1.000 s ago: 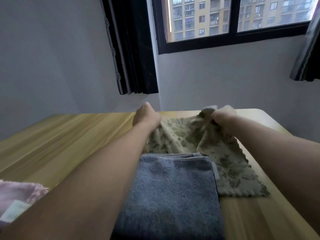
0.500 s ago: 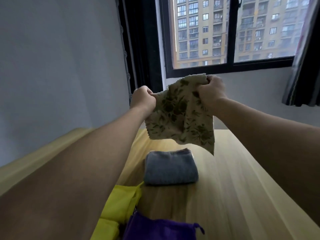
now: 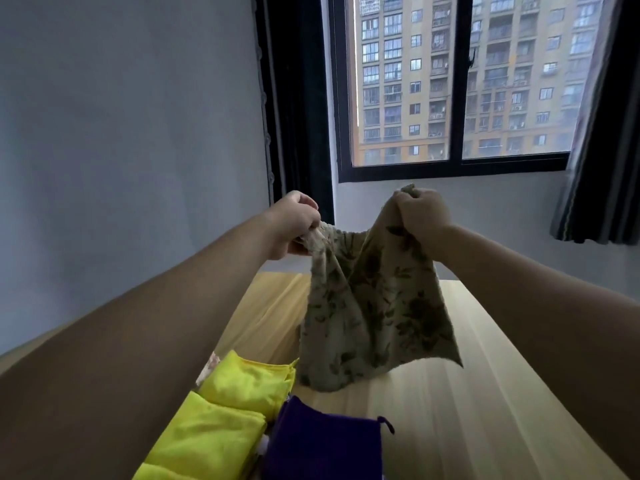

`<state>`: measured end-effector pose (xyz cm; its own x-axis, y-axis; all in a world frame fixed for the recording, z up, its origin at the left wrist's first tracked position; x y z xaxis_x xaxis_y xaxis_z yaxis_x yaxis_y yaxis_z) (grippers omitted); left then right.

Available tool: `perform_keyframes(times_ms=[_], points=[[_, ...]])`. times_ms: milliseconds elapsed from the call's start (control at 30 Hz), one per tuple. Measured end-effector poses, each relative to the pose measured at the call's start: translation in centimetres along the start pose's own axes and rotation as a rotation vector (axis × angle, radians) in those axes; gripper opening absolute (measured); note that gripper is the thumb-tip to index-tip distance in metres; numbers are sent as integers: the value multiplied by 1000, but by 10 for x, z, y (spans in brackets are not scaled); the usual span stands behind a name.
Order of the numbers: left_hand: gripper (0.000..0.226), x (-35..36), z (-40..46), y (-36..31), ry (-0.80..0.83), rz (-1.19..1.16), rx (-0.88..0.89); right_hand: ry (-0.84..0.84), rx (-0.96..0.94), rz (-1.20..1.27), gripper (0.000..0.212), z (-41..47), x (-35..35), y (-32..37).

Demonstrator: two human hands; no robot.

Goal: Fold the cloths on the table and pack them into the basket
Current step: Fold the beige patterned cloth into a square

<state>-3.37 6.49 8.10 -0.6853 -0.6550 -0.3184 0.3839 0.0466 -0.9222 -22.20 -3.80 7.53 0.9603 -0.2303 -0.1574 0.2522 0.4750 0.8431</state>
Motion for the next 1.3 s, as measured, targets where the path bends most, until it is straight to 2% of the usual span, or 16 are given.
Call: perform_keyframes(times_ms=[133, 200, 300, 400, 500, 633, 733, 767, 867, 967, 1100, 1300], points=[[19, 0, -25, 10, 77, -108, -36, 60, 52, 0, 26, -25, -4, -10], [14, 7, -34, 20, 120, -267, -125, 78, 63, 44, 23, -38, -3, -11], [26, 23, -41, 35, 108, -419, -147, 84, 107, 148, 20, -50, 2, -20], [36, 42, -41, 39, -18, -183, 130, 50, 148, 234, 25, -48, 1, -39], [23, 66, -36, 39, -185, 64, 459, -2, 170, 297, 21, -44, -5, -67], [12, 101, -24, 47, -346, 179, 639, -48, 234, 389, 22, -43, -11, -115], [5, 125, -22, 58, -313, 143, 650, -66, 234, 385, 29, -45, -13, -145], [1, 133, -24, 63, -279, 134, 642, -65, 226, 377, 26, -45, -12, -150], [11, 147, -32, 68, -224, 158, 628, -74, 202, 373, 12, -41, -8, -153], [13, 148, -30, 66, -221, 173, 639, -58, 126, 375, 23, -37, -5, -144], [11, 138, -26, 62, -173, 74, 567, -35, 88, 416, 25, -37, -7, -137], [11, 134, -22, 66, -218, 63, 522, -72, -26, 285, 32, -36, -12, -130]])
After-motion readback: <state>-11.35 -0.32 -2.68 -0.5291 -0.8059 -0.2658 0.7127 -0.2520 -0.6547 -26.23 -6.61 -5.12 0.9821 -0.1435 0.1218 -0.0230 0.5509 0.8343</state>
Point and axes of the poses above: each hand's wrist, its own z-axis towards the middle knuckle, its own x-axis out of the palm, y = z × x, the point moved 5 cm from there along z, towards the middle knuckle, and after that the axes turned 15 degrees about -y, right-handed, at the moved point
